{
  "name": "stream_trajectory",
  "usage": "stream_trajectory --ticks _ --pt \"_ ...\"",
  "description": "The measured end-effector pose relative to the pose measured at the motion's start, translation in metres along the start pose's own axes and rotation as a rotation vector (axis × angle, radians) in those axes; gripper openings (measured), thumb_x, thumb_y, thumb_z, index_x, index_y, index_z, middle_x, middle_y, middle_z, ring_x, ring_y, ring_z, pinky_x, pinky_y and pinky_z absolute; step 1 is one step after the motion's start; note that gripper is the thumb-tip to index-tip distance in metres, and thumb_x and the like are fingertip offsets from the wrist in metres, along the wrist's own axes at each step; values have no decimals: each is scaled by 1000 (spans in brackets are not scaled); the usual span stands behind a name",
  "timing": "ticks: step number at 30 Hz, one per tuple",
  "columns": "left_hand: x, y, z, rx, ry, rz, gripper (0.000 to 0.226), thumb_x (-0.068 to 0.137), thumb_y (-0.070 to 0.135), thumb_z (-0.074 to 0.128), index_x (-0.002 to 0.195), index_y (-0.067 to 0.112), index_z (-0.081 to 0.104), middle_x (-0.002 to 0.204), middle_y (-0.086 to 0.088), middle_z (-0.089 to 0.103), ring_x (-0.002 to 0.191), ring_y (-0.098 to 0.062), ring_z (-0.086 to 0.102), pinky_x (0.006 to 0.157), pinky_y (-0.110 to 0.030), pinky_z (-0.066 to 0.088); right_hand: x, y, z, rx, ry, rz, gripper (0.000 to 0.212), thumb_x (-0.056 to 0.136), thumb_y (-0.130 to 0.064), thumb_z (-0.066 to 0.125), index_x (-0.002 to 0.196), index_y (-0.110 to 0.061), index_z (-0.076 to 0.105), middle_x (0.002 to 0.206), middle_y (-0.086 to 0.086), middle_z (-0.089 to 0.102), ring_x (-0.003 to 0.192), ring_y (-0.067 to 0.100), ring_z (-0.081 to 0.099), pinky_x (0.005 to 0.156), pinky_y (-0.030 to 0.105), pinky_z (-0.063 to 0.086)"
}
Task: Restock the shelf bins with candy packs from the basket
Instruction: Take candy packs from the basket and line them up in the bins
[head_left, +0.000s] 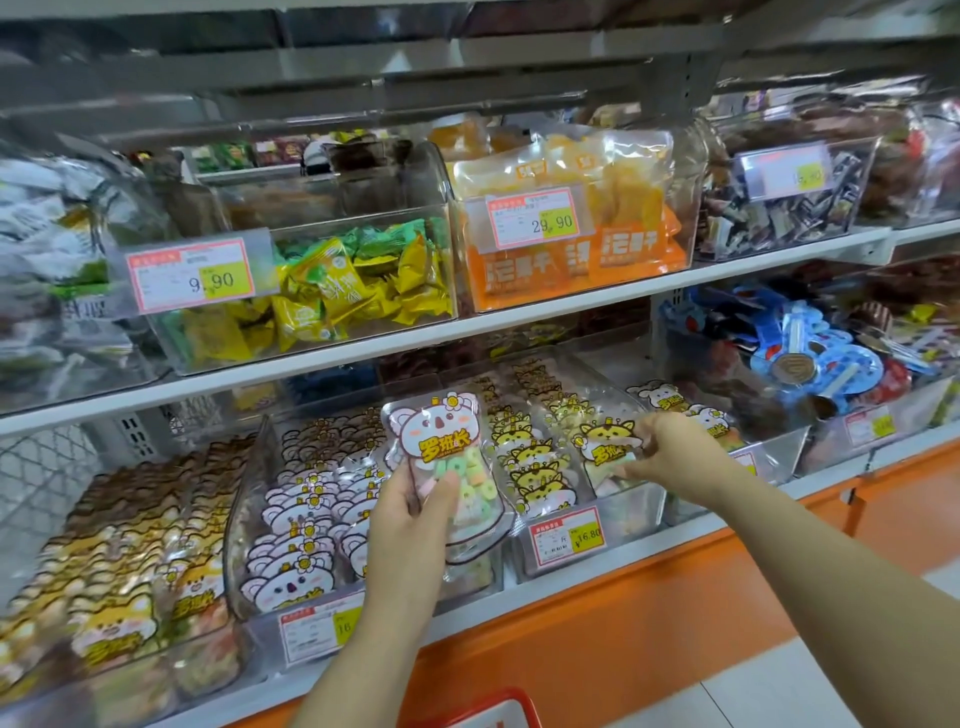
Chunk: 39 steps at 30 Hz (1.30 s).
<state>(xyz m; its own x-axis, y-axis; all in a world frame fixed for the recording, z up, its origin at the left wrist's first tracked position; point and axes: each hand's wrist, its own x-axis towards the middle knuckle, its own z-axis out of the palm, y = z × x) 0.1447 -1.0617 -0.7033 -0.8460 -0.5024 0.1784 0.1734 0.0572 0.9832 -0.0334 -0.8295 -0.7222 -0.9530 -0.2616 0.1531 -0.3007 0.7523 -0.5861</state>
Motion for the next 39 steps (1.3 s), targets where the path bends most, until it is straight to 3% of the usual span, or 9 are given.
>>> stream_trajectory --ticks 3,7,10,12,15,21,26,30,39 --pt "0 1 3 -1 -4 -4 21 99 13 58 110 28 67 101 11 77 95 -9 73 78 -26 54 -2 3 15 -31 75 41 32 74 -13 79 83 -15 49 75 3 61 68 22 58 58 31 46" --pt "0 3 4 -18 19 -20 21 99 14 59 114 27 67 103 9 77 95 -9 73 76 -24 54 -15 6 19 110 385 1 69 69 -18 89 122 -15 45 115 2 47 91 15 52 79 29 44" --pt "-1 3 1 -27 44 -13 23 99 16 59 118 26 66 104 10 76 95 -8 72 75 -23 53 -31 -1 10 74 567 -113 41 76 -24 82 100 -17 49 92 -4 51 74 18 51 66 31 42" --pt "-1 2 -1 -45 63 -17 23 100 15 58 118 27 66 104 11 76 92 -5 72 72 -19 52 -38 -8 16 -125 405 -310 20 83 -27 74 88 -22 55 81 -11 52 70 15 53 59 31 43" --pt "-1 2 -2 -58 63 -34 23 100 14 57 118 26 67 104 10 77 94 -7 73 75 -24 53 -36 -3 31 -393 193 -474 8 87 -29 65 93 -28 69 95 -12 58 84 16 59 64 26 46" --pt "1 0 -5 -44 46 -30 24 100 14 57 119 25 67 105 9 76 97 -10 73 83 -31 55 -28 -5 27 -439 86 -316 22 87 -38 60 102 -29 73 103 -9 66 88 15 62 73 30 54" --pt "1 -4 -5 -15 12 -18 22 100 15 58 116 27 67 103 11 77 96 -9 73 81 -29 54 -19 -13 23 -508 -25 -212 34 75 -48 57 78 -17 71 74 2 68 72 21 62 63 31 56" --pt "3 -7 -5 -20 12 -29 21 99 14 58 113 27 67 103 10 77 98 -11 73 86 -34 56 -13 -16 14 -545 -129 -203 46 76 -52 60 52 -13 52 49 2 44 50 18 45 47 25 37" --pt "1 -6 -2 -19 -12 -47 20 99 13 60 111 27 67 103 8 77 101 -15 72 96 -46 55 -30 -22 23 -524 -117 -87 49 79 -68 56 68 -20 58 65 -2 55 70 20 56 62 30 46"
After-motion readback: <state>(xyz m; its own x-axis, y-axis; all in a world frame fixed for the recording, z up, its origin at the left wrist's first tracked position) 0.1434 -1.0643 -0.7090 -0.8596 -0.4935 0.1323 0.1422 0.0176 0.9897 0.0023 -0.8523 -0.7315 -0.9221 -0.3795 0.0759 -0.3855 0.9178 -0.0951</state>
